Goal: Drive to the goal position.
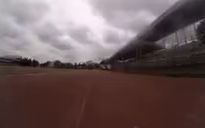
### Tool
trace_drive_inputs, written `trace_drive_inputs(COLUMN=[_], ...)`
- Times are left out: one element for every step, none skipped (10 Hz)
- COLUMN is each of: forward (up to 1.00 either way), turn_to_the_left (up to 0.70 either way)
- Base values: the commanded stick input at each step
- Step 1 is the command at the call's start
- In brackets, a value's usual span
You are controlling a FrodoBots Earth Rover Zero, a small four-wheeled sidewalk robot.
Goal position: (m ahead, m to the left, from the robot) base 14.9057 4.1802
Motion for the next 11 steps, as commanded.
trace_drive_inputs(forward=[0.7,0.7,0.7,0.7,0.7,0.7,0.7,0.7,0.7,0.7,0.7], turn_to_the_left=[0.0,0.0,0.0,0.0,0.0,0.0,0.0,0.0,0.0,0.0,0.0])
